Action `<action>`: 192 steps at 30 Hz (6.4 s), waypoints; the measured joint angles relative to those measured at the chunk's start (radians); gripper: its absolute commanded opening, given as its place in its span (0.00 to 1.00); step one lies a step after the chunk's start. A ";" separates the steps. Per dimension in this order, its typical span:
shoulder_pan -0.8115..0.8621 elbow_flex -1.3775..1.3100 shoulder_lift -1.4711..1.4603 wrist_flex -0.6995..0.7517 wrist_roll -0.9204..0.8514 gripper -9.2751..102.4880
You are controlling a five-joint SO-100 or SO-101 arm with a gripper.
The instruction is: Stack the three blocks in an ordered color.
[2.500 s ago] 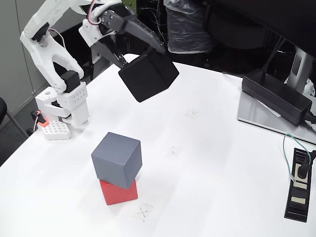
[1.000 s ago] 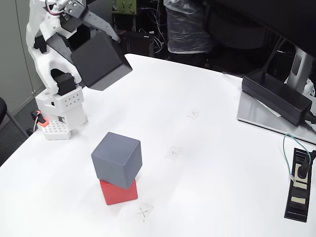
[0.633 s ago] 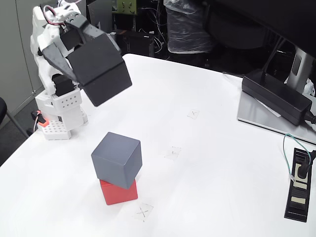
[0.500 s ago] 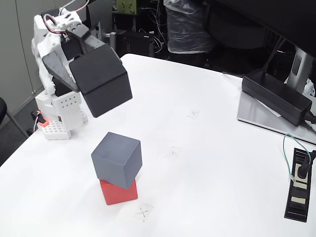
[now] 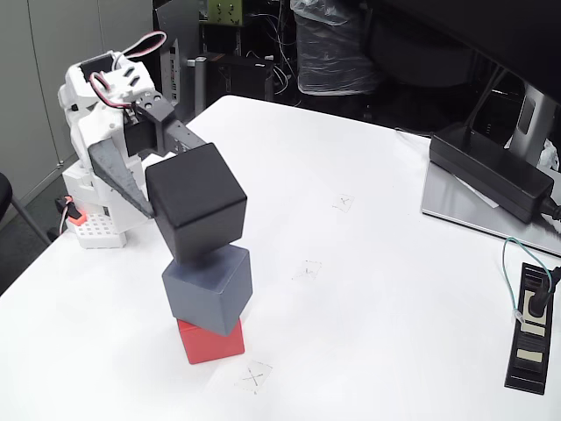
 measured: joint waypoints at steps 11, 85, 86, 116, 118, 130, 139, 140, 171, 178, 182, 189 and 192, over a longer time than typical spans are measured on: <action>0.000 0.115 0.034 -0.091 -0.029 0.12; -0.195 -0.123 0.055 -0.209 0.236 0.22; -0.222 -0.126 0.055 -0.209 0.290 0.20; -0.525 0.268 0.043 -0.209 1.531 0.08; -0.525 0.267 0.044 -0.212 1.542 0.08; -0.652 0.273 0.043 -0.169 1.623 0.07; -0.652 0.273 0.043 -0.028 1.749 0.07; -0.652 0.273 0.043 -0.020 1.749 0.07; -0.660 0.273 0.043 -0.009 1.703 0.07; -0.660 0.273 0.043 -0.009 1.703 0.07; -0.660 0.273 0.043 -0.009 1.703 0.07; -0.660 0.273 0.043 -0.009 1.703 0.07; -0.660 0.273 0.043 -0.009 1.703 0.07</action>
